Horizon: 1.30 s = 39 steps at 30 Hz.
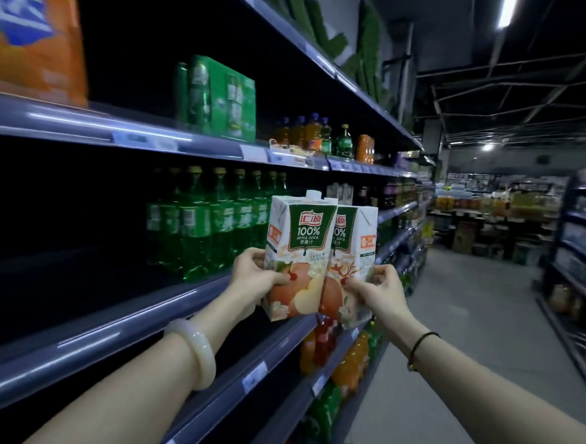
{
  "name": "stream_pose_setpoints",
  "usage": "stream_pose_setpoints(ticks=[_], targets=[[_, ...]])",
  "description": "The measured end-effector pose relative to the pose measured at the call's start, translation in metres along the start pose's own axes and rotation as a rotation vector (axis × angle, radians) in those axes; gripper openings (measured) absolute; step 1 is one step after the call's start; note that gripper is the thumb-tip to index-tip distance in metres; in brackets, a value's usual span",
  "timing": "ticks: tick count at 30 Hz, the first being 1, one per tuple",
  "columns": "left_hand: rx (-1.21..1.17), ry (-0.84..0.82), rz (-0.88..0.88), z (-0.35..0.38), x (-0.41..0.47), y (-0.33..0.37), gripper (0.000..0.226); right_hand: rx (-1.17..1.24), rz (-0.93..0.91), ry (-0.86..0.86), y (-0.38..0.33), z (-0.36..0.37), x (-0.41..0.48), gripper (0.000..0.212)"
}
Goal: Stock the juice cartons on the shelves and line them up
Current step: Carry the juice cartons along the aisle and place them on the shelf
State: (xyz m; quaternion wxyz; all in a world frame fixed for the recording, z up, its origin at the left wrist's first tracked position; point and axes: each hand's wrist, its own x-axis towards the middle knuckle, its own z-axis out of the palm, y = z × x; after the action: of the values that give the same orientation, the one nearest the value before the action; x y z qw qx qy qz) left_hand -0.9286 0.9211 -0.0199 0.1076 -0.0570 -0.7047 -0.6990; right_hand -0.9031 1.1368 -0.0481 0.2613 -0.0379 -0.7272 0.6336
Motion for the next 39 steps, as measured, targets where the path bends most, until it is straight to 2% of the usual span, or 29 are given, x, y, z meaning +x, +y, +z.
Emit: stream_pose_setpoints(ticks=[9,18,28,39], targets=[[-0.009,-0.12,0.026,0.129,0.157,-0.034,0.053,-0.033,0.011,0.128,0.065,-0.039,0.171,0.054],[0.026,-0.172,0.028,0.27,0.288,-0.069,0.06,-0.011,0.024,0.178,0.131,-0.096,0.338,0.045],[0.001,-0.012,0.08,0.394,0.426,-0.089,0.056,-0.01,-0.036,0.019,0.175,-0.131,0.54,0.048],[0.09,0.22,0.086,0.402,0.526,-0.116,0.052,0.102,-0.061,-0.17,0.218,-0.068,0.664,0.048]])
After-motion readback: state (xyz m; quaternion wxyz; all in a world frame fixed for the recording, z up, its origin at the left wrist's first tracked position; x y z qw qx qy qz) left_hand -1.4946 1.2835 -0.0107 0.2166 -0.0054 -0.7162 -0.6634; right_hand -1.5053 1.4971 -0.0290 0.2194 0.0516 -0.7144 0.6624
